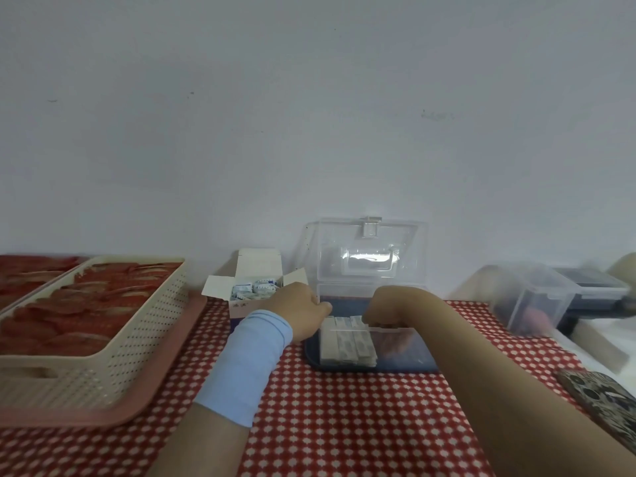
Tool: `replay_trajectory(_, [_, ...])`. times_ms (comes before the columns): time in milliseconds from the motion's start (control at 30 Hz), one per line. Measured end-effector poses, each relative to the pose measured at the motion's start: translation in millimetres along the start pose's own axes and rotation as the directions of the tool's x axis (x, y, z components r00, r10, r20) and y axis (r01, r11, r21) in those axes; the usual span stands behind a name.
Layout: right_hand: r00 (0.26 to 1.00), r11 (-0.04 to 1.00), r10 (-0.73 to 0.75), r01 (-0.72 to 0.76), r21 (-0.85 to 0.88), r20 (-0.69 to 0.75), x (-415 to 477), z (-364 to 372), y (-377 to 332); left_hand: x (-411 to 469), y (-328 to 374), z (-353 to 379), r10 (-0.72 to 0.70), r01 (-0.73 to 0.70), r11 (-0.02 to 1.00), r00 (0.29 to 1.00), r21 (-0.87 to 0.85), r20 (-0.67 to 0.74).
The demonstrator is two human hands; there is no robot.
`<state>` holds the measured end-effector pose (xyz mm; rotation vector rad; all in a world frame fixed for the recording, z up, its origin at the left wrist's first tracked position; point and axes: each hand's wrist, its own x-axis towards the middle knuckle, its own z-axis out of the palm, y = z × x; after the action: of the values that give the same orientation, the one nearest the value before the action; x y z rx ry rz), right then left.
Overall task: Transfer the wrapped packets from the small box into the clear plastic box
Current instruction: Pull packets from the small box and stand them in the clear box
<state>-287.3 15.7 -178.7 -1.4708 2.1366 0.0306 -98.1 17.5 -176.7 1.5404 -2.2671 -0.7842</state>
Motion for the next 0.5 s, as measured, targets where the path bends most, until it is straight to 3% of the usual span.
replay_trajectory(100, [0.999, 0.998, 0.040, -0.042, 0.056, 0.028, -4, -4, 0, -4, 1, -5, -0.002, 0.002, 1.000, 1.000, -0.019, 0.007])
replay_trajectory(167, [1.000, 1.000, -0.017, 0.017, 0.009, -0.019, -9, -7, -1, -6, 0, -11, -0.003, 0.003, 0.999, 1.000, -0.035, 0.003])
replay_trajectory(333, [0.974, 0.992, -0.083, 0.101, 0.073, -0.209, -33, -27, -23, -20, -3, -51, 0.014, -0.044, 0.952, 0.995, -0.304, -0.098])
replay_trajectory(400, [0.926, 0.979, -0.157, 0.192, 0.071, -0.342, -34, -32, -38, -23, -17, -69, 0.043, -0.105, 0.959, 0.972, -0.264, -0.232])
replay_trajectory(500, [0.793, 0.888, -0.379, 0.457, 0.055, -0.478, -44, -25, -70, -22, -48, -84, 0.031, -0.103, 0.979, 0.927, -0.174, -0.375])
